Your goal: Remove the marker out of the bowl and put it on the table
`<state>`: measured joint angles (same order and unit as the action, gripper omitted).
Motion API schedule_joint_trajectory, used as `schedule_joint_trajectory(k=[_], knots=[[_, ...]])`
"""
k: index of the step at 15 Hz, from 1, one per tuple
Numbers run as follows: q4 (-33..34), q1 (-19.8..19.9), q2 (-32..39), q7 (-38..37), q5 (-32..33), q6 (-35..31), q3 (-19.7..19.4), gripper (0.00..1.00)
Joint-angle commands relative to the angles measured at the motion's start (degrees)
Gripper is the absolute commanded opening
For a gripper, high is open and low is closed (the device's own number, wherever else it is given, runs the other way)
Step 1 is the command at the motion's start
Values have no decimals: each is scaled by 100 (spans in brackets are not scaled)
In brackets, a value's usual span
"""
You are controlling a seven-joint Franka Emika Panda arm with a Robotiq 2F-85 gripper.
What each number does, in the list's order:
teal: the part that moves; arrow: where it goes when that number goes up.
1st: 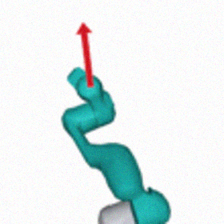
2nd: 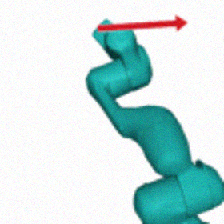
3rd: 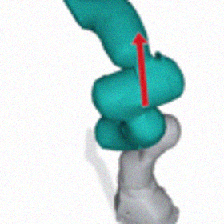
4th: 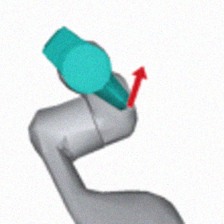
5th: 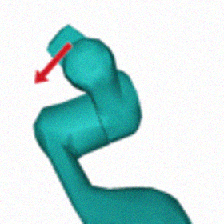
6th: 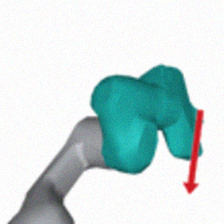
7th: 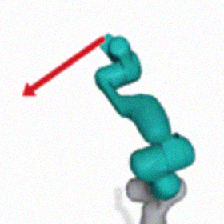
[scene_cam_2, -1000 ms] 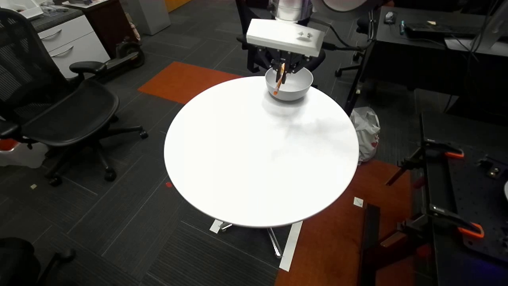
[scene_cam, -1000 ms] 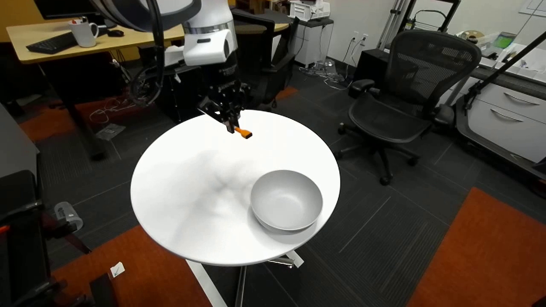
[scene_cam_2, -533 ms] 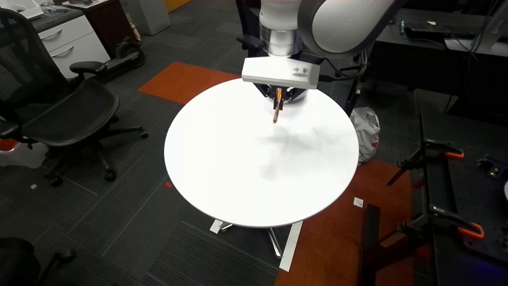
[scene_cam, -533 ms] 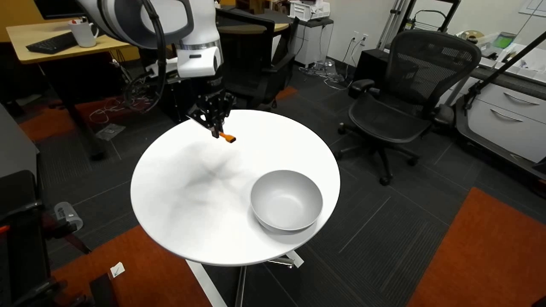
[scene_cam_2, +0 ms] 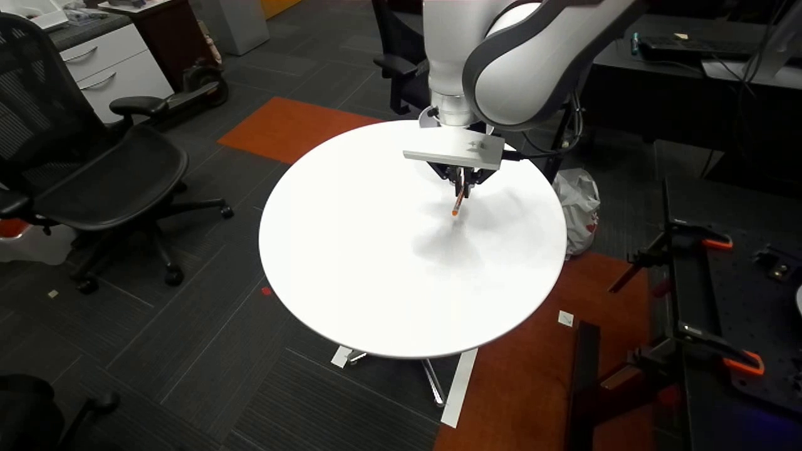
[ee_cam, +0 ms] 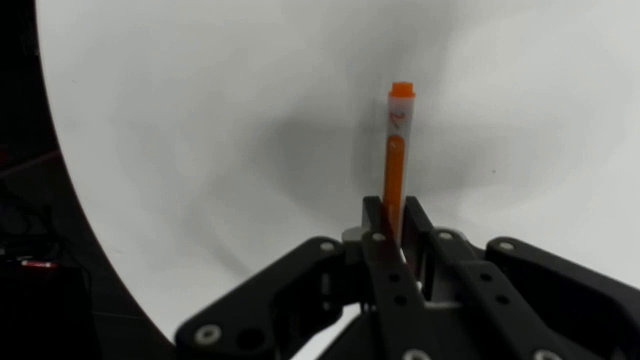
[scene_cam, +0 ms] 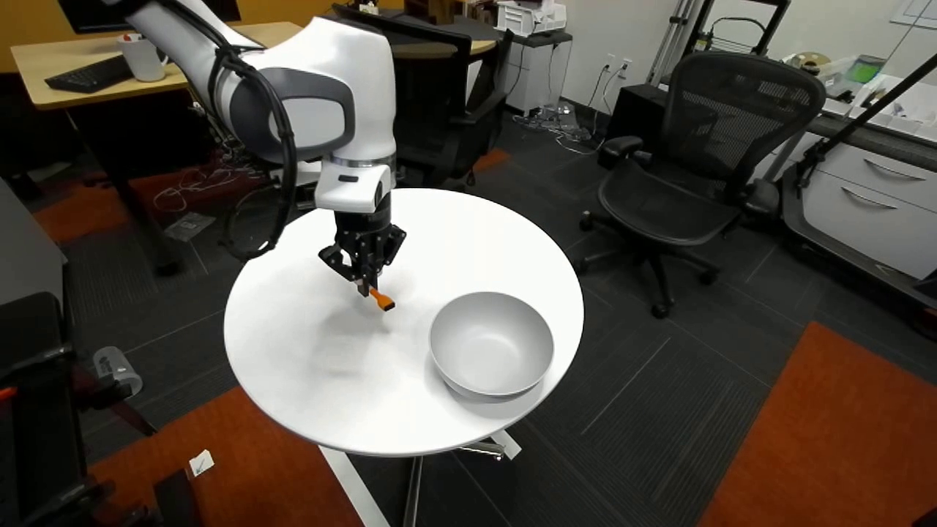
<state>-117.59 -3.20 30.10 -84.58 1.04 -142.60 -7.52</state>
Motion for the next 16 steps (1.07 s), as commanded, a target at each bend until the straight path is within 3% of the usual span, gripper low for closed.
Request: schedule_joint_trajectory(k=[1,2,4,9,12,16], knots=[[139,76,136,82,-125,65,-111,3],[176,94,166,95,-124,92,-132,37],[167,68,120,81,-81,85,-202,43],[75,-48,-63,-30,19,-8,-288,82],[32,-40,-128,-45,-5,-77,-294,100],[21,-47,-152,-22,34,-171,-307,100]])
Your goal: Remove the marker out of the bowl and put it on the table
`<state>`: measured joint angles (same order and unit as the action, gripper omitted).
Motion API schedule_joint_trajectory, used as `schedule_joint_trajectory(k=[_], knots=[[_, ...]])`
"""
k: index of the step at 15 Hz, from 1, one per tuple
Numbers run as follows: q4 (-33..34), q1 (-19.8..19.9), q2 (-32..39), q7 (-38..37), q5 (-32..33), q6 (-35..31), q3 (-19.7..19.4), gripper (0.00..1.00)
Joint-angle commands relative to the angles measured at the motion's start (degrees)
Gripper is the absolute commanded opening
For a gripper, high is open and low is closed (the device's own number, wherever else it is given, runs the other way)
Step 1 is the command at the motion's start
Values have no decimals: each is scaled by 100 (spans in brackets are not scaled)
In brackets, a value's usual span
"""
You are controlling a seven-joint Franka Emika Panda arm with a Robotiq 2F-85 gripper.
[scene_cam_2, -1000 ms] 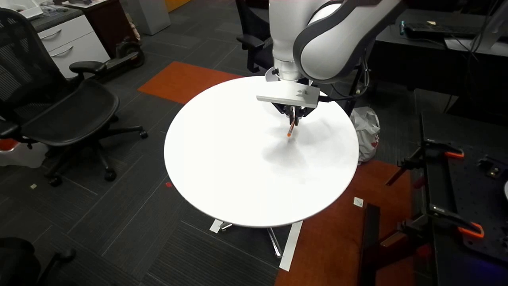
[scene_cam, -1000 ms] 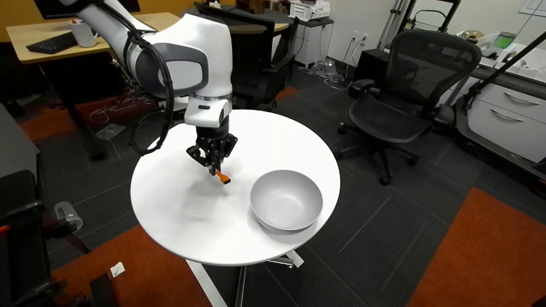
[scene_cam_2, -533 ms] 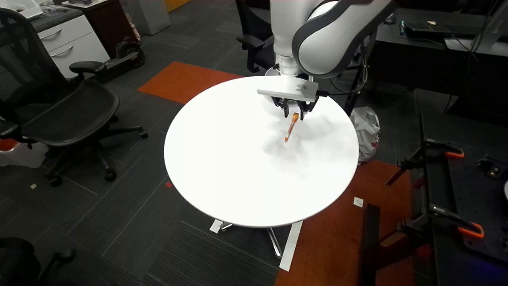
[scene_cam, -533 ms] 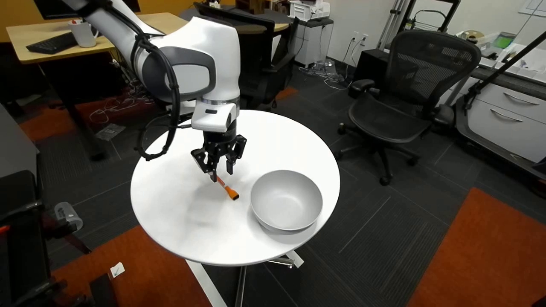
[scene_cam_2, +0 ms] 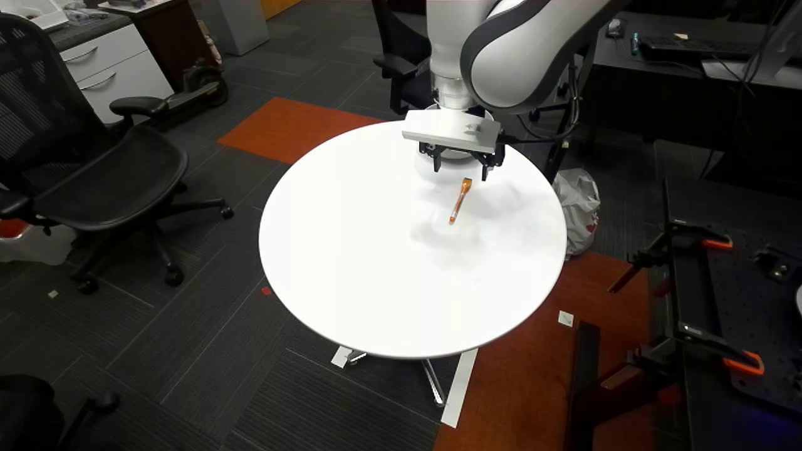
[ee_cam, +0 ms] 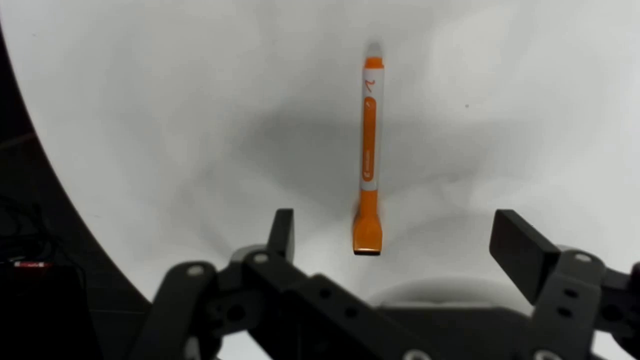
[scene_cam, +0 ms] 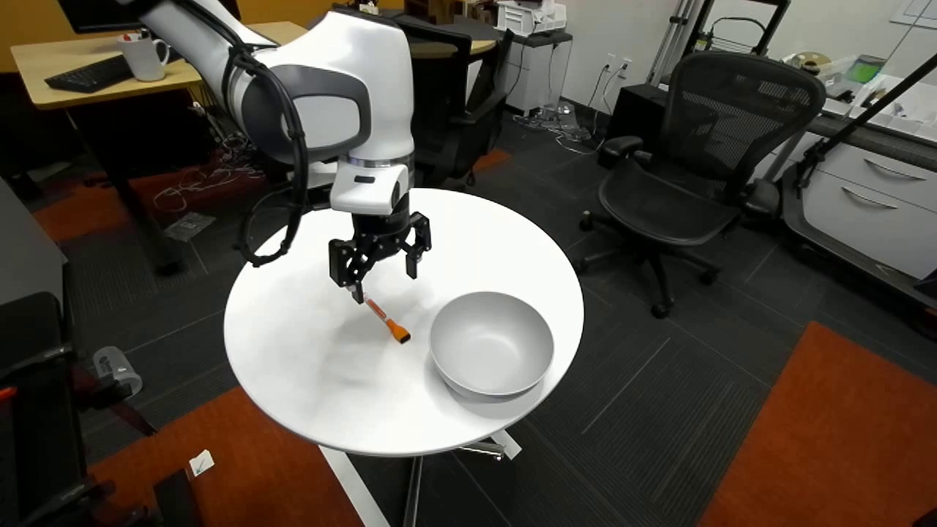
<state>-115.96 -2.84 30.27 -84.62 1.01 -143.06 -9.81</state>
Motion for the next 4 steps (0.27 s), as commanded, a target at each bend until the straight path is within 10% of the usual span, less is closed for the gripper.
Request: schedule_joint_trajectory(k=[1,4], knots=[[-137,-74,-164,-6,16,-141,-64,100],[15,-35,0,25,-30,-24,-37,100]])
